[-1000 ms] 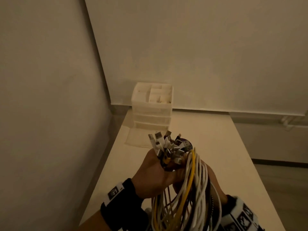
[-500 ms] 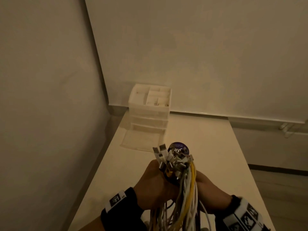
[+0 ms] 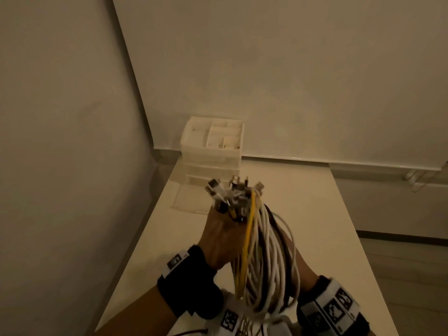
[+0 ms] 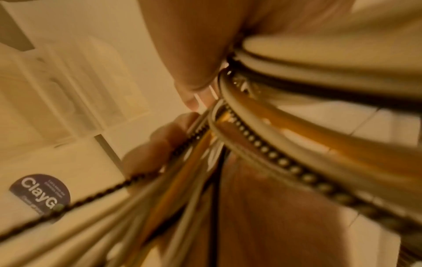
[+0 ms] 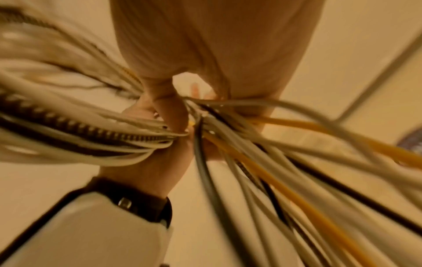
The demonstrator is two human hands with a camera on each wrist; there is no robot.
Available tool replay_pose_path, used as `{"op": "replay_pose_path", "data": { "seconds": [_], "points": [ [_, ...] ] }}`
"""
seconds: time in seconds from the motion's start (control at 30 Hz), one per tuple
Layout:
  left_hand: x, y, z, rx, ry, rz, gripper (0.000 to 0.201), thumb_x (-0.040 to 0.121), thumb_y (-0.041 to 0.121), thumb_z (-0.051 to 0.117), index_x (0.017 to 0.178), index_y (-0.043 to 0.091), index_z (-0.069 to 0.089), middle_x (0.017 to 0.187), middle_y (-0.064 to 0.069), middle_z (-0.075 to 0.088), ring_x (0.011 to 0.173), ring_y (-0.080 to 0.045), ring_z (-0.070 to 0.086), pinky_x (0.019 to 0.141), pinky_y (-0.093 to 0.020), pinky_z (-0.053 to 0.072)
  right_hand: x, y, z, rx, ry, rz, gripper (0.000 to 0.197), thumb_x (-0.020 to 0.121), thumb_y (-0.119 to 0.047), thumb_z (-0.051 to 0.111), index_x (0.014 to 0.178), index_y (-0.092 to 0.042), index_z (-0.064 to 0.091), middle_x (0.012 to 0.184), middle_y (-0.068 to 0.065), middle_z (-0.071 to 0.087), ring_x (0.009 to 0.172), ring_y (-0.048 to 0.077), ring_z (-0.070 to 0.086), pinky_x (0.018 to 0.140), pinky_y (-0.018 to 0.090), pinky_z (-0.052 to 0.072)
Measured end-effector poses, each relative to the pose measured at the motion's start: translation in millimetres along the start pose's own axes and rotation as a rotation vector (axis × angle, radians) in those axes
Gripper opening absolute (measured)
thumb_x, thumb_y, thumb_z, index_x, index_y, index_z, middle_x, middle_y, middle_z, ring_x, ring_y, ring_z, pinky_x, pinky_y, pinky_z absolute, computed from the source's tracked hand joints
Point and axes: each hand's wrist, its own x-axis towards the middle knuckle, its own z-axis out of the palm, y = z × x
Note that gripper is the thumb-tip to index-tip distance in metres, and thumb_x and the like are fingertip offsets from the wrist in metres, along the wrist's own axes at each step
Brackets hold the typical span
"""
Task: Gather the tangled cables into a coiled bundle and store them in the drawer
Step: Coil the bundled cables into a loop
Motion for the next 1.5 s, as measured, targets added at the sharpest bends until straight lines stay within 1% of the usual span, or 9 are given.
{"op": "replay_pose_path", "data": {
  "seconds": [0.13, 0.23, 0.33, 0.4, 0.63, 0.87, 1.1, 1.27, 1.5],
  "points": [
    [14.8, 7.0, 1.8, -0.326, -0.029, -0.03, 0.061, 0.041, 0.033, 0.098, 0.086, 0.008, 0.064, 0.082, -0.01, 0.065, 0.079, -0.022, 0.063, 0.077, -0.031, 0.056, -1.8, 46.6, -28.2, 0.138, 0.108, 0.202, 0.109, 0.007, -0.064, 0.088, 0.1, -0.017, 0.055, 0.078, -0.013, 0.076, 0.077, 0.0, 0.07, 0.061, 0.013, 0.054],
    [16.5, 5.7, 7.7, 0.072, 0.116, 0.138, 0.01, 0.077, 0.011, 0.075, 0.071, 0.01, 0.067, 0.062, 0.005, 0.067, 0.059, -0.007, 0.064, 0.059, -0.022, 0.055, -8.9, 65.7, -41.8, 0.345, 0.067, 0.328, 0.102, -0.001, -0.045, 0.095, 0.091, -0.008, 0.069, 0.103, 0.02, 0.07, 0.102, 0.031, 0.066, 0.062, 0.027, 0.058],
    [19.1, 6.1, 2.5, 0.459, 0.317, 0.214, 0.019, 0.092, 0.001, 0.058, 0.075, 0.003, 0.065, 0.052, 0.002, 0.061, 0.042, -0.014, 0.056, 0.043, -0.025, 0.047, -4.6, 44.6, -53.2, 0.378, 0.141, 0.177, 0.06, 0.051, -0.037, 0.09, 0.102, -0.008, 0.076, 0.112, 0.021, 0.069, 0.107, 0.035, 0.065, 0.085, 0.047, 0.056],
    [17.3, 9.0, -5.9, 0.814, 0.349, 0.266, 0.023, 0.09, 0.015, 0.065, 0.068, 0.008, 0.064, 0.048, 0.001, 0.058, 0.037, -0.017, 0.052, 0.04, -0.025, 0.041, -2.9, 17.1, -63.7, 0.324, 0.213, 0.139, 0.048, 0.086, -0.034, 0.051, 0.127, -0.011, 0.062, 0.126, 0.023, 0.061, 0.118, 0.042, 0.057, 0.101, 0.061, 0.04],
    [5.1, 21.8, -2.5, 1.336, 0.178, 0.42, 0.021, 0.086, 0.032, 0.069, 0.068, 0.034, 0.057, 0.05, 0.01, 0.053, 0.05, -0.008, 0.058, 0.055, -0.027, 0.051, 10.3, -56.6, -30.3, -0.405, 0.022, 0.137, 0.065, 0.064, -0.073, 0.057, 0.099, -0.019, 0.067, 0.09, 0.004, 0.074, 0.074, 0.026, 0.073, 0.072, 0.038, 0.06],
    [7.4, 20.8, -15.0, 1.329, 0.185, 0.171, 0.018, 0.078, 0.025, 0.07, 0.076, 0.008, 0.067, 0.057, -0.003, 0.067, 0.051, -0.015, 0.065, 0.051, -0.035, 0.056, 18.8, -39.2, -29.0, -0.754, 0.066, 0.256, 0.01, 0.082, -0.015, 0.07, 0.074, -0.013, 0.067, 0.059, 0.004, 0.069, 0.052, 0.013, 0.066, 0.063, 0.034, 0.059],
    [-8.4, 22.7, -13.3, 1.407, 0.138, 0.261, 0.017, 0.084, 0.029, 0.068, 0.079, 0.013, 0.067, 0.052, 0.003, 0.062, 0.05, -0.012, 0.063, 0.058, -0.034, 0.054, 11.3, -25.4, -13.9, -0.988, 0.307, 0.028, 0.08, 0.078, -0.02, 0.078, 0.139, -0.027, 0.027, 0.103, -0.013, 0.055, 0.085, 0.009, 0.062, 0.069, 0.013, 0.048],
    [-11.9, 20.4, -12.7, 1.401, 0.152, 0.327, 0.011, 0.083, 0.029, 0.069, 0.08, 0.018, 0.068, 0.06, 0.005, 0.065, 0.055, -0.014, 0.065, 0.058, -0.034, 0.055, 6.5, -11.6, 3.6, -1.366, 0.254, 0.069, 0.022, 0.099, -0.037, 0.045, 0.112, -0.019, 0.04, 0.083, -0.003, 0.056, 0.067, 0.018, 0.055, 0.061, 0.037, 0.052],
    [-10.5, 30.7, -15.1, 1.507, 0.011, 0.206, 0.022, 0.086, 0.033, 0.062, 0.076, 0.013, 0.065, 0.054, -0.001, 0.065, 0.047, -0.009, 0.064, 0.056, -0.031, 0.055, 7.9, -19.1, -0.5, -1.365, 0.097, 0.069, 0.016, 0.101, -0.029, 0.041, 0.111, -0.015, 0.042, 0.072, -0.002, 0.049, 0.06, 0.017, 0.05, 0.059, 0.035, 0.047]
  ]
}}
